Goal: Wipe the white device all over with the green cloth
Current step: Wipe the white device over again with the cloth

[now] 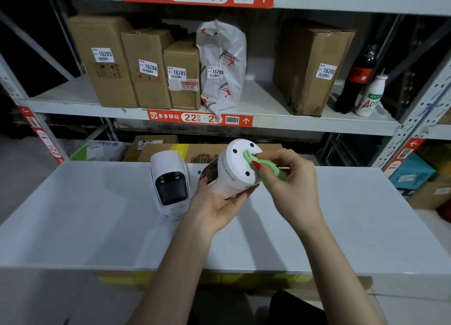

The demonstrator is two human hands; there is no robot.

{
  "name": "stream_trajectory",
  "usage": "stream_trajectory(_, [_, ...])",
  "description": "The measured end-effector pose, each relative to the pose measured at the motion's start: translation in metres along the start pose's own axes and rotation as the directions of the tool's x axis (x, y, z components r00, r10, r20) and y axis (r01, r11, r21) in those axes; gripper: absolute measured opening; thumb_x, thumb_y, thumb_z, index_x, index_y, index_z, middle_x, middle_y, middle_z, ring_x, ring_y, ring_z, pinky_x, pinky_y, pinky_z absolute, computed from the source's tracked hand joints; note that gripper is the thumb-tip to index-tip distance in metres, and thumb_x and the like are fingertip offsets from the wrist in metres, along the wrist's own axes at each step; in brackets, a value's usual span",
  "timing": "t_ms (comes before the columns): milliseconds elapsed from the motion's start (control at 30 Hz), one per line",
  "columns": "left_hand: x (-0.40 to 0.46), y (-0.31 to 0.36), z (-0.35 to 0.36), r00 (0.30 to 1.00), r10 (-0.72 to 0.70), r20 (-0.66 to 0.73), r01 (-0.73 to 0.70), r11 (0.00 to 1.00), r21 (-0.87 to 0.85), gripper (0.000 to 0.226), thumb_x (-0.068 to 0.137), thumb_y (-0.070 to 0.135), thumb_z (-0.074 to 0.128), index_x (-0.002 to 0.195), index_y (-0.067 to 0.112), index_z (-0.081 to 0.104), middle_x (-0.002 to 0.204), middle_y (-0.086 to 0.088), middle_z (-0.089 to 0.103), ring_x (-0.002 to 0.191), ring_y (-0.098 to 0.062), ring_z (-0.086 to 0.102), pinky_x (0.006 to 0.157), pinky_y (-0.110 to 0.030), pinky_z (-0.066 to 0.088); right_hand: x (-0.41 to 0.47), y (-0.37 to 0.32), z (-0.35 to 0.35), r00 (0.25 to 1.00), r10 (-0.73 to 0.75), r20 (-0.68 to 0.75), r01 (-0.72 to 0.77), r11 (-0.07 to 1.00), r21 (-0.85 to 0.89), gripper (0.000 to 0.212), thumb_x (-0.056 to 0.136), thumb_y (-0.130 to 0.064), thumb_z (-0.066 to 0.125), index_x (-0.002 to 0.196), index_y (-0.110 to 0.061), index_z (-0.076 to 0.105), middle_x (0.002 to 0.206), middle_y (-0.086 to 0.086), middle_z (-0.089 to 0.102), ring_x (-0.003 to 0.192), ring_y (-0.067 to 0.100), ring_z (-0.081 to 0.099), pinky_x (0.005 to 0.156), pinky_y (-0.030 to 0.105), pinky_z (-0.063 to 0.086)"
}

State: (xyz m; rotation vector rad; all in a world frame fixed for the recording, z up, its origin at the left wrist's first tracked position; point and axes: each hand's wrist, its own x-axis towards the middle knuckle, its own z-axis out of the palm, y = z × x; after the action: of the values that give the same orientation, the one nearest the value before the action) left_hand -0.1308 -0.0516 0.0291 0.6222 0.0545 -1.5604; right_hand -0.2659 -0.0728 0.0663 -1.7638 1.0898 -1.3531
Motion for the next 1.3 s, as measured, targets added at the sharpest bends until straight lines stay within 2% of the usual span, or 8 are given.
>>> stream_trajectory(133, [0.000,-0.001,0.000,0.999,-0.043,0.010,0.043,0.999,-0.020,0.044,0.102,0.029,0.043,0.136,0.004,0.053,0.126,-0.033,0.060,0.111,-0.049,0.060,0.071,-0.056,0.060,0.000,0.004,0.002,0.999,0.018,-0.047,-0.021,0.997,-0.070,0.013,0.081,-0.003,0.070,0.086,-0.015,0.071,0.092,-0.001,0.069,0.087,0.012,0.064,0.075,0.023,0.051])
stream_trajectory(400, [-0.004,-0.004,0.004,0.993,-0.121,0.012,0.121,0.992,-0.018,0.050,0.102,0.038,0.047,0.121,-0.007,0.056,0.119,-0.037,0.061,0.106,-0.046,0.062,0.072,-0.052,0.060,0.002,0.001,0.000,0.975,0.170,-0.144,-0.142,0.973,0.184,0.016,0.087,-0.007,0.066,0.079,-0.021,0.069,0.084,-0.006,0.071,0.076,0.006,0.063,0.070,0.024,0.052])
stream_trajectory(600, [0.000,0.001,0.003,0.999,-0.035,-0.022,0.039,0.956,0.292,0.063,0.095,0.063,0.041,0.124,0.011,0.061,0.122,-0.020,0.066,0.107,-0.033,0.064,0.077,-0.045,0.055,0.006,0.005,-0.010,0.938,0.226,-0.264,-0.167,0.960,0.226,0.006,0.090,-0.012,0.063,0.089,-0.014,0.069,0.081,-0.006,0.068,0.070,0.005,0.058,0.063,0.020,0.046])
stream_trajectory(867, [0.002,0.005,-0.004,0.990,0.035,0.139,-0.105,0.841,0.530,0.070,0.091,0.070,0.036,0.134,0.020,0.059,0.129,-0.007,0.067,0.123,-0.028,0.060,0.111,-0.055,0.038,0.007,0.024,-0.006,0.959,0.267,-0.094,-0.262,0.963,0.065,0.025,0.089,-0.002,0.056,0.084,-0.019,0.072,0.089,-0.006,0.072,0.087,0.015,0.065,0.074,0.032,0.051])
stream_trajectory(933, [0.003,0.006,-0.005,0.986,0.047,0.158,-0.126,0.837,0.532,0.069,0.091,0.069,0.037,0.136,0.021,0.057,0.130,-0.007,0.066,0.123,-0.028,0.060,0.111,-0.054,0.038,0.007,0.026,-0.004,0.964,0.253,-0.082,-0.251,0.967,0.039,0.031,0.089,-0.001,0.053,0.083,-0.023,0.073,0.088,-0.009,0.072,0.086,0.017,0.065,0.070,0.033,0.053])
stream_trajectory(1033, [0.002,0.008,-0.002,0.985,0.088,0.146,-0.156,0.813,0.561,0.072,0.083,0.069,0.044,0.136,0.022,0.056,0.127,-0.005,0.068,0.120,-0.026,0.063,0.110,-0.052,0.041,0.006,0.024,-0.003,0.965,0.260,-0.036,-0.260,0.965,-0.012,0.035,0.090,-0.001,0.050,0.084,-0.029,0.070,0.087,-0.013,0.070,0.076,0.015,0.061,0.051,0.017,0.042])
stream_trajectory(1133, [0.000,0.008,-0.001,0.979,0.140,0.150,-0.203,0.769,0.607,0.073,0.077,0.067,0.050,0.137,0.025,0.056,0.127,-0.002,0.068,0.120,-0.023,0.062,0.109,-0.051,0.042,0.005,0.022,-0.003,0.965,0.263,-0.006,-0.263,0.964,-0.025,0.032,0.089,0.001,0.051,0.093,-0.023,0.072,0.094,-0.006,0.072,0.081,0.013,0.063,0.064,0.015,0.045])
stream_trajectory(1300, [-0.008,0.011,0.003,0.947,0.217,0.236,-0.321,0.655,0.684,0.062,0.077,0.052,0.073,0.132,0.029,0.057,0.121,0.003,0.071,0.112,-0.017,0.067,0.101,-0.043,0.049,0.005,0.024,-0.005,0.967,0.255,0.010,-0.254,0.965,-0.062,0.037,0.086,0.004,0.046,0.096,-0.020,0.073,0.087,-0.001,0.071,0.056,0.009,0.051,0.039,0.008,0.031])
